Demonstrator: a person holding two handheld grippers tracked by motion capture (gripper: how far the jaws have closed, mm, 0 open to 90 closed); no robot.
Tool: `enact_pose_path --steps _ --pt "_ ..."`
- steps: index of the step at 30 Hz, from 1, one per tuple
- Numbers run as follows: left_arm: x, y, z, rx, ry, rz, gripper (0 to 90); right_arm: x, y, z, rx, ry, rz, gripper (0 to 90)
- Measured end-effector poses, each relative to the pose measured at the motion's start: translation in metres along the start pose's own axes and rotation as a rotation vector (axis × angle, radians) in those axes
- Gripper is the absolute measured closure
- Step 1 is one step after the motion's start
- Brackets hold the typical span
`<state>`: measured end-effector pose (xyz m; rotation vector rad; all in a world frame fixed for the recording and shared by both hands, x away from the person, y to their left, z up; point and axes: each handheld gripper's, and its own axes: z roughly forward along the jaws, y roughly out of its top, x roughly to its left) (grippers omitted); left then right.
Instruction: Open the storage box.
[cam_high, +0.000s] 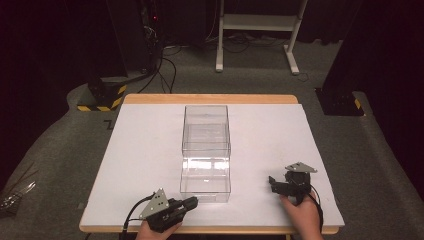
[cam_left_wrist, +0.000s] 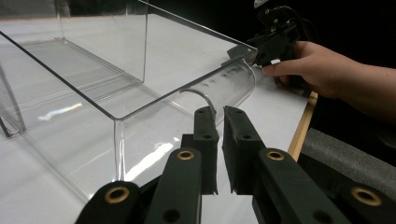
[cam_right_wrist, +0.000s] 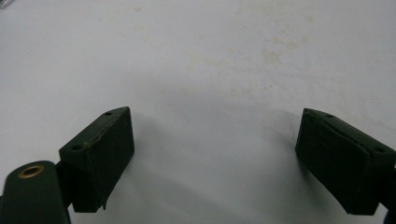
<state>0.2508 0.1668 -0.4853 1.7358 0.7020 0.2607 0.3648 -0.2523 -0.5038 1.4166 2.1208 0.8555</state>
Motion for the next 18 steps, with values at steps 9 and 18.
enact_pose_path --steps 9,18 --pt "-0.001 0.005 -0.007 -0.011 0.028 0.0 73.4 0.0 0.0 0.0 -0.001 0.001 0.002 11.8" --pt "-0.002 0.015 -0.016 -0.044 0.055 0.007 79.8 0.0 0.0 0.0 -0.001 0.001 0.002 11.7"
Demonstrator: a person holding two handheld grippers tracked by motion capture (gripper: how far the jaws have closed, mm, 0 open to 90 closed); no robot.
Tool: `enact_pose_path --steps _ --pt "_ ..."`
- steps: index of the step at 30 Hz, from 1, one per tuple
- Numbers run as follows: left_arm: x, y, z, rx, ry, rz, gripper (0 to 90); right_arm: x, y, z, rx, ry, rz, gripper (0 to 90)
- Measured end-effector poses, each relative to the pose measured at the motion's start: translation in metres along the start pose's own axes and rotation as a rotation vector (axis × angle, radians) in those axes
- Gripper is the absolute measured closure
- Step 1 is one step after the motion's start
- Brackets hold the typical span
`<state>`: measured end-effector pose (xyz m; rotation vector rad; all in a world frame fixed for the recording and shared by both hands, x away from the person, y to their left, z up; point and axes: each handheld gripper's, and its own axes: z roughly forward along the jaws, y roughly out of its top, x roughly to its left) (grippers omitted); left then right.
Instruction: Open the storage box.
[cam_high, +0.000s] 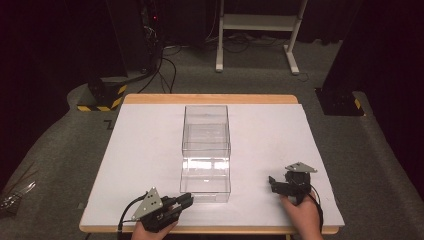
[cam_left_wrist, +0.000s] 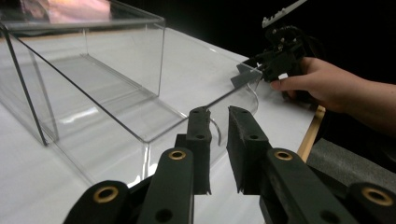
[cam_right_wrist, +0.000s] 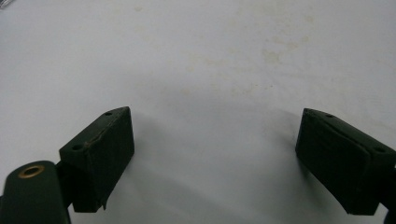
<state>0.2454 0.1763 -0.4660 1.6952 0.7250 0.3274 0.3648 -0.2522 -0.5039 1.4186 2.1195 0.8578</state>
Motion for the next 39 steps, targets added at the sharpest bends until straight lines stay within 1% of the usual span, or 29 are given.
enact_pose_path --steps 3,7,14,17,21,25,32,36,39 --pt "0.001 0.003 -0.002 -0.017 0.005 -0.002 80.2 0.0 0.0 0.0 0.001 0.0 0.002 11.7" --pt "0.004 0.008 -0.005 -0.042 0.026 0.0 79.9 0.0 0.0 0.0 0.001 0.0 0.002 11.8" --pt "0.017 0.014 -0.016 -0.081 0.09 0.006 77.3 0.0 0.0 0.0 0.001 0.0 0.002 11.7" --pt "0.024 0.015 -0.021 -0.09 0.12 0.001 76.7 0.0 0.0 0.0 0.001 0.0 0.002 11.7" --pt "0.035 0.015 -0.028 -0.103 0.154 -0.017 76.2 0.0 0.0 0.0 0.0 0.0 0.002 11.7" --pt "0.044 0.015 -0.036 -0.108 0.187 -0.019 75.6 0.0 0.0 0.0 0.001 0.0 0.002 11.7" --pt "0.061 0.014 -0.049 -0.114 0.24 -0.043 75.4 0.0 0.0 0.0 0.0 0.002 0.001 11.7" --pt "0.071 0.013 -0.056 -0.109 0.281 -0.048 75.0 0.0 0.0 0.0 0.0 0.002 0.001 11.8" --pt "0.079 0.01 -0.06 -0.096 0.321 -0.039 74.4 0.0 0.0 0.0 0.0 0.002 0.0 11.7"
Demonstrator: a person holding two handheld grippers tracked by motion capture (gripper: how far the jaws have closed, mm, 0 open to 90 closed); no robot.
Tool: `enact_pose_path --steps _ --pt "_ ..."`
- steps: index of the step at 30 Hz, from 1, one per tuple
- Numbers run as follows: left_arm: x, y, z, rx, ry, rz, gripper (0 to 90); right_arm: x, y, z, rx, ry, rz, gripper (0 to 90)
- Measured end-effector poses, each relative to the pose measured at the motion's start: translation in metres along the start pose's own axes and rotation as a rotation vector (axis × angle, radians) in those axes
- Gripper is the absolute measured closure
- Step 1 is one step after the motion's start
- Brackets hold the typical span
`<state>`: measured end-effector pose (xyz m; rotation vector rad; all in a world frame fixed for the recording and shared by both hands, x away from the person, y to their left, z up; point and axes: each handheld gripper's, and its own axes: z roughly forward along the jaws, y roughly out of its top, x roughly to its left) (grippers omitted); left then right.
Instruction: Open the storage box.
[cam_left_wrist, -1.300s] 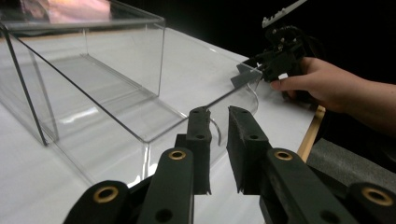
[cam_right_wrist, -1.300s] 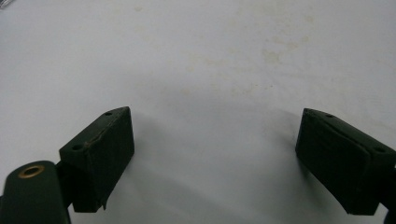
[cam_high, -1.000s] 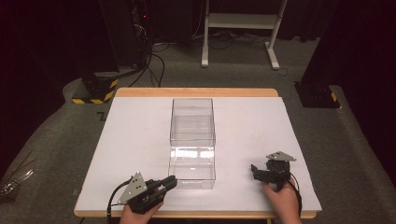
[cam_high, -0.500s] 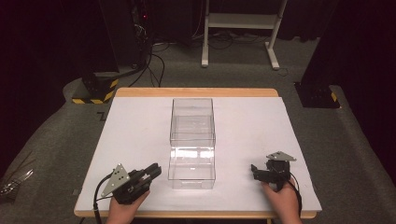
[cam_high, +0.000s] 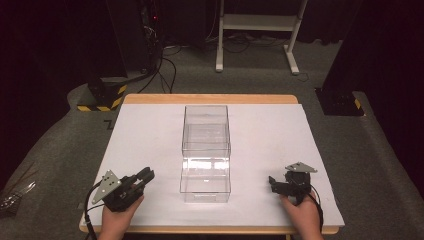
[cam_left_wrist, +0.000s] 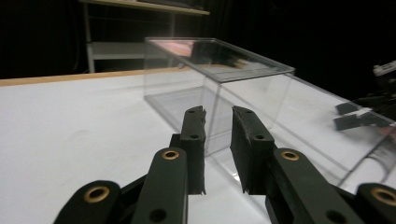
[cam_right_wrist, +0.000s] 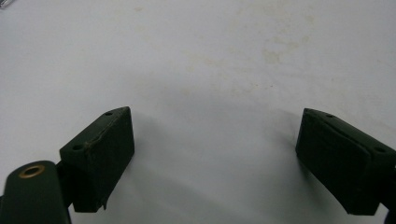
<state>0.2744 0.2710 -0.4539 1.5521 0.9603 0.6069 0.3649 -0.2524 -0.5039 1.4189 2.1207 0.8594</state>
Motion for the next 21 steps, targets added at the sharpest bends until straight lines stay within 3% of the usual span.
enact_pose_path --steps 4,7,13,21 --pt "0.013 -0.005 0.0 0.028 0.052 -0.002 71.6 0.0 0.0 0.0 0.0 0.0 0.0 11.8" --pt "0.021 -0.011 0.003 0.074 0.112 0.007 69.8 0.0 0.0 0.0 0.0 0.0 0.0 11.7" --pt "0.033 -0.024 0.014 0.2 0.222 0.022 62.0 0.0 0.0 0.0 0.0 0.0 0.0 11.7" --pt "0.047 -0.04 0.029 0.393 0.288 0.011 50.6 0.0 0.0 0.0 0.0 0.0 0.0 11.7"
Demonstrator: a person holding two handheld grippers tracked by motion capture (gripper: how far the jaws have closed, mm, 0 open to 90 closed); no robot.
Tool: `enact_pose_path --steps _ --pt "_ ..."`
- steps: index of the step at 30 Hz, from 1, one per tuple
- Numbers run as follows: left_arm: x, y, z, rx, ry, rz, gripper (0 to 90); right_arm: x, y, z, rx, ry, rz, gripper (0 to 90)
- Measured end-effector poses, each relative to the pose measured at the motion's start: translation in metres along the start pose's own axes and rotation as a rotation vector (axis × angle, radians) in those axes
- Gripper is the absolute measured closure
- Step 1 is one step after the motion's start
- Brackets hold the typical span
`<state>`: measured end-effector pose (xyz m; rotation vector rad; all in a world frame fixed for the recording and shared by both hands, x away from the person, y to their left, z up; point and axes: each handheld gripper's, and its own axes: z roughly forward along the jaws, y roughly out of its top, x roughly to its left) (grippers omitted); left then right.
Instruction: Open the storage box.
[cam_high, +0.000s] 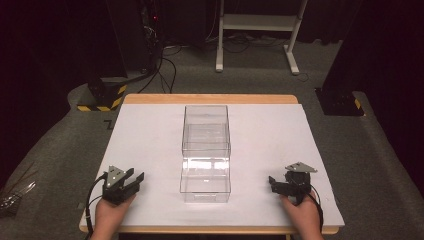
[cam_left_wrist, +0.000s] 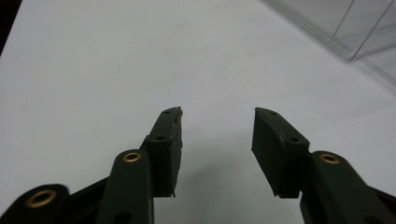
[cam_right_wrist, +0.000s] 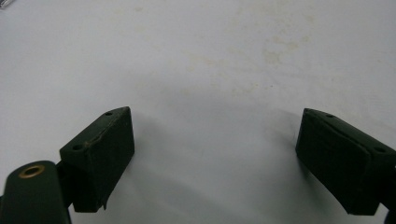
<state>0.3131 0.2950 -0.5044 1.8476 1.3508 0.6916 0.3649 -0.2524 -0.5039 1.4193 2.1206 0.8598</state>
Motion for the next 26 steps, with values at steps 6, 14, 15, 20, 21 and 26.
enact_pose_path --steps 6,14,15,20,21,26 --pt "-0.0069 0.0023 0.0084 0.089 -0.014 0.039 34.2 0.0002 -0.0001 0.0 0.0 -0.001 0.002 11.7" --pt "-0.0073 0.0014 0.008 0.087 -0.022 0.033 35.2 0.0 -0.0001 0.0 -0.001 -0.001 -0.002 11.8" --pt "-0.0072 0.0015 0.008 0.087 -0.025 0.033 35.0 0.0 -0.0001 0.0 -0.001 -0.001 -0.003 11.8" --pt "-0.0073 0.0015 0.0082 0.09 -0.03 0.037 33.4 0.0002 -0.0001 -0.0001 -0.001 -0.003 -0.003 11.8" --pt "-0.0073 0.0015 0.0082 0.09 -0.03 0.037 33.2 0.0003 -0.0002 -0.0001 -0.001 -0.003 -0.004 11.8" --pt "-0.0075 0.0015 0.0082 0.091 -0.033 0.036 32.9 0.0001 -0.0002 -0.0001 -0.001 -0.003 -0.003 11.8"
